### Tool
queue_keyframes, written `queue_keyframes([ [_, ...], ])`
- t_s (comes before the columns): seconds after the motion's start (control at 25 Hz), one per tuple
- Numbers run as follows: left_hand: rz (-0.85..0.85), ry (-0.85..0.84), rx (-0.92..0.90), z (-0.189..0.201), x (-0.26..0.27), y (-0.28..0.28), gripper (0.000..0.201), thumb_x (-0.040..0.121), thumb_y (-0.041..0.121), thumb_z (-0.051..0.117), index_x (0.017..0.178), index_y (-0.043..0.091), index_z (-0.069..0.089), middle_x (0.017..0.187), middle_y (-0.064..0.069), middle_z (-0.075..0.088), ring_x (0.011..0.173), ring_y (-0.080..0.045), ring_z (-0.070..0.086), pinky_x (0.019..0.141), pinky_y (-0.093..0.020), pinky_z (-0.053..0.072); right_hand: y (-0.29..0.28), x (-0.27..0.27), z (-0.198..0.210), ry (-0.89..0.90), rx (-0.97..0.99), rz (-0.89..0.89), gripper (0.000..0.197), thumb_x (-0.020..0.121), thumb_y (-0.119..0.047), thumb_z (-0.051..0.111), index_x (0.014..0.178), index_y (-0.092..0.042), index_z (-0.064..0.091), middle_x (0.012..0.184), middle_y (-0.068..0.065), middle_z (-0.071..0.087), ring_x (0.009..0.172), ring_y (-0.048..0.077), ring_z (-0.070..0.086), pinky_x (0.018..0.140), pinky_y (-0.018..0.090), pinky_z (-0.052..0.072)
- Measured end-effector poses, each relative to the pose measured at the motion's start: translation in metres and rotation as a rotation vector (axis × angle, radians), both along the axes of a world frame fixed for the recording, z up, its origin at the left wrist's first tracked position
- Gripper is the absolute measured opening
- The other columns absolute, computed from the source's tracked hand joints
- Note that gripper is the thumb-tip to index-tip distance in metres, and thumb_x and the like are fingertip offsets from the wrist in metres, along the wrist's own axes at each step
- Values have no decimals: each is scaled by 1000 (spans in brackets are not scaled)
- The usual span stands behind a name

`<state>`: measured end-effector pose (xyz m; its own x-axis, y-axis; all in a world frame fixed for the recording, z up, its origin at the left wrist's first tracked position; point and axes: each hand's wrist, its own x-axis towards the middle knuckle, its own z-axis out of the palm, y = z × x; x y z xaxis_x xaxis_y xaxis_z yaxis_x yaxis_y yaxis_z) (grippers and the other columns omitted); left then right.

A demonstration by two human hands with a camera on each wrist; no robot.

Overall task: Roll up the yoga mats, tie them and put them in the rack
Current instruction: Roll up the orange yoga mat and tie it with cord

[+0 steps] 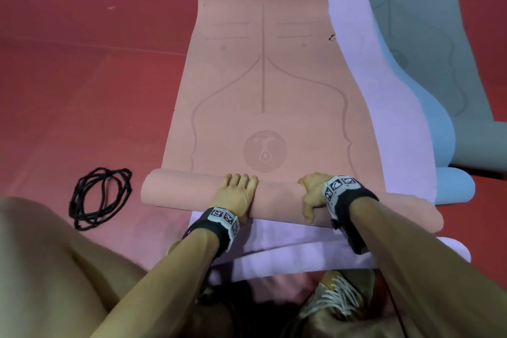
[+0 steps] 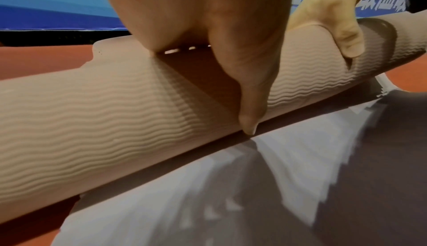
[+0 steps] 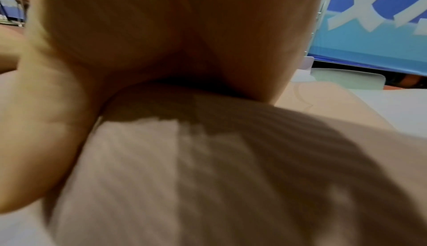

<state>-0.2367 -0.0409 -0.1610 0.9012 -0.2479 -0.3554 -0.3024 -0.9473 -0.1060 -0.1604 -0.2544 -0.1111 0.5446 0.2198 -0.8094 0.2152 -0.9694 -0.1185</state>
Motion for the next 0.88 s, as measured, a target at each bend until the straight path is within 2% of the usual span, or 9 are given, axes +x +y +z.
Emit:
queue_keyframes([
  [0.12, -18, 58, -22, 3, 12, -2, 81, 65, 41, 75, 132, 15, 37, 124, -7, 52, 114, -29, 50, 103, -38, 33, -4, -16, -7, -72, -7, -7, 95, 49, -35, 87, 134, -19, 47, 120, 4, 60, 107, 29, 59, 89, 38, 53],
  [0.28, 19, 201, -54, 18, 36, -1, 72, 62, 39, 83, 121, 19, 47, 116, -6, 61, 108, -28, 59, 94, -34, 42, -9, -43, -3, -346, -10, 180, 86, 62, -41, 81, 132, -14, 39, 122, 9, 53, 112, 30, 53, 95, 39, 40],
  [0.36, 47, 261, -89, 24, 47, 0, 72, 57, 37, 86, 117, 22, 50, 112, -5, 65, 103, -27, 62, 88, -31, 48, -8, -52, -1, -465, -40, 240, 77, 67, -38, 77, 128, -12, 37, 120, 10, 52, 110, 30, 52, 93, 40, 39],
  [0.44, 43, 277, -81, 23, 47, 0, 79, 54, 40, 88, 120, 22, 48, 116, -6, 63, 106, -27, 60, 91, -32, 46, -5, -57, -3, -497, -63, 227, 67, 70, -29, 73, 125, -11, 38, 117, 10, 54, 107, 29, 52, 92, 39, 39],
  [0.56, 39, 162, -47, 12, 27, 1, 93, 58, 48, 83, 133, 17, 38, 128, -7, 52, 119, -28, 48, 102, -40, 33, 0, -49, 0, -459, -62, 217, 56, 69, -22, 69, 119, -12, 44, 114, 10, 59, 103, 30, 57, 88, 36, 40],
  [0.72, 53, -8, -15, 10, 3, -5, 100, 64, 53, 74, 144, 16, 26, 136, -7, 42, 127, -29, 39, 111, -51, 22, -1, -13, 8, -166, -23, 75, 64, 54, -24, 84, 111, -19, 57, 106, 6, 65, 90, 28, 62, 71, 29, 50],
  [0.8, 55, -9, -2, 11, -3, -9, 100, 66, 53, 73, 145, 16, 23, 136, -8, 41, 127, -30, 38, 112, -53, 21, -3, -1, 10, -29, 1, 8, 65, 50, -24, 88, 109, -21, 61, 107, 3, 67, 92, 24, 63, 72, 29, 53],
  [0.88, 69, 20, -7, 12, -2, -8, 97, 66, 51, 74, 143, 17, 25, 134, -7, 44, 125, -30, 41, 111, -53, 22, -3, 1, 6, 16, 5, -12, 73, 50, -24, 88, 116, -22, 59, 114, 1, 65, 96, 23, 61, 76, 30, 54],
])
